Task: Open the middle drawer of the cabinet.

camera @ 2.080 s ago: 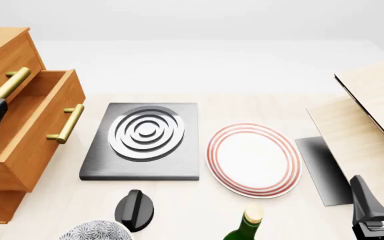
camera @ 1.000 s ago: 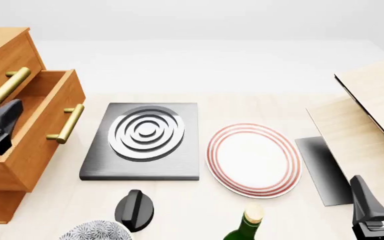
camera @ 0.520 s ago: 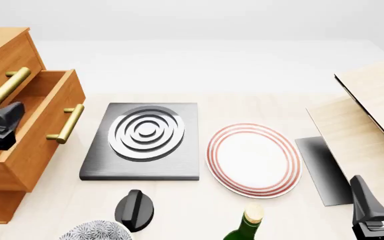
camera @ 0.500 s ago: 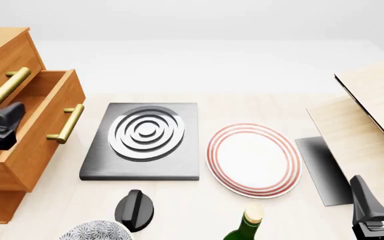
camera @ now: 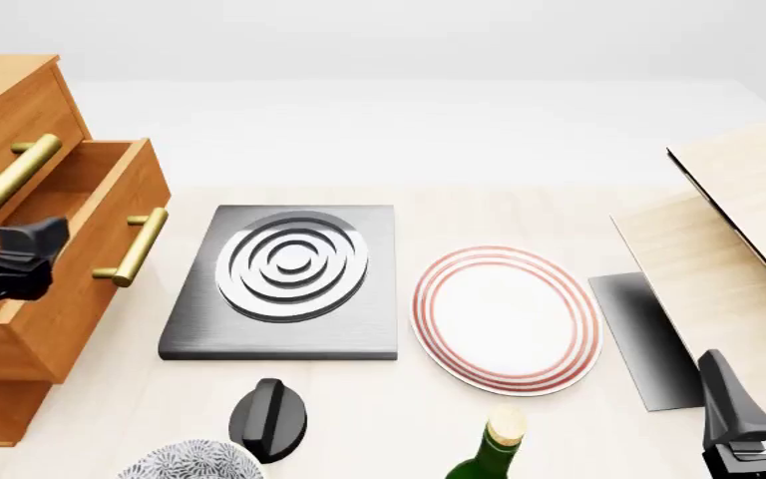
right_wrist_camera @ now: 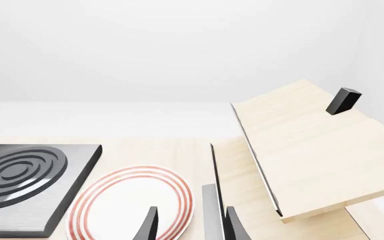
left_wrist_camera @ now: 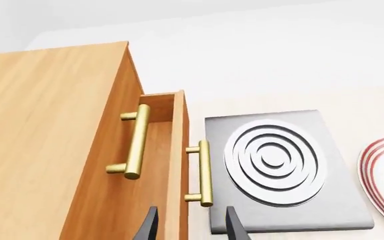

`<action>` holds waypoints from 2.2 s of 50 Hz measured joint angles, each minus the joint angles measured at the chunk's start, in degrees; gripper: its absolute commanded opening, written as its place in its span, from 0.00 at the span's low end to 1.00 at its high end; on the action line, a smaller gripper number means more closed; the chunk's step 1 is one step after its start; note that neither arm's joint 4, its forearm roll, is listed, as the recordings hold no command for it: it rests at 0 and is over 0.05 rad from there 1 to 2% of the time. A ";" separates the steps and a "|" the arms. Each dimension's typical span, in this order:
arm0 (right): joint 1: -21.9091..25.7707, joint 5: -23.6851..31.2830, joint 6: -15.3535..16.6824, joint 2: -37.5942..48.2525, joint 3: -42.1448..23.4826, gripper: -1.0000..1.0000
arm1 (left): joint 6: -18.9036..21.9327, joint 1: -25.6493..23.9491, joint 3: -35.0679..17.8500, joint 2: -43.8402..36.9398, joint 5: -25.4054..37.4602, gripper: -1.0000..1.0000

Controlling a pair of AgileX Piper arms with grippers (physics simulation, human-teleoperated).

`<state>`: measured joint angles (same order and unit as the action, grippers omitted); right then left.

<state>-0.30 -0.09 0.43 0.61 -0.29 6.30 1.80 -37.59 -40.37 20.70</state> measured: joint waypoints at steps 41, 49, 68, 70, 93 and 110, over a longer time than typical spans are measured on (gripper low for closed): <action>0.00 0.00 0.00 0.00 0.00 1.00 | -3.90 4.48 0.79 -4.29 -1.53 1.00; 0.05 0.01 -0.06 -0.05 0.01 1.00 | -4.43 4.88 2.60 -2.70 -1.44 1.00; 0.10 0.01 -0.12 -0.09 0.03 1.00 | -4.52 4.26 1.46 -3.34 0.52 1.00; 0.10 0.01 -0.12 -0.09 0.03 1.00 | -4.44 4.11 1.21 -3.50 0.94 1.00; 0.10 0.01 -0.13 -0.09 0.03 1.00 | -1.30 6.28 -2.63 -5.17 6.43 1.00; 0.10 0.01 -0.13 -0.09 0.03 1.00 | 0.57 7.31 -4.08 -6.69 8.78 1.00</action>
<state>-0.19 -0.07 0.30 0.52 -0.26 6.87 9.10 -41.67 -47.06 29.48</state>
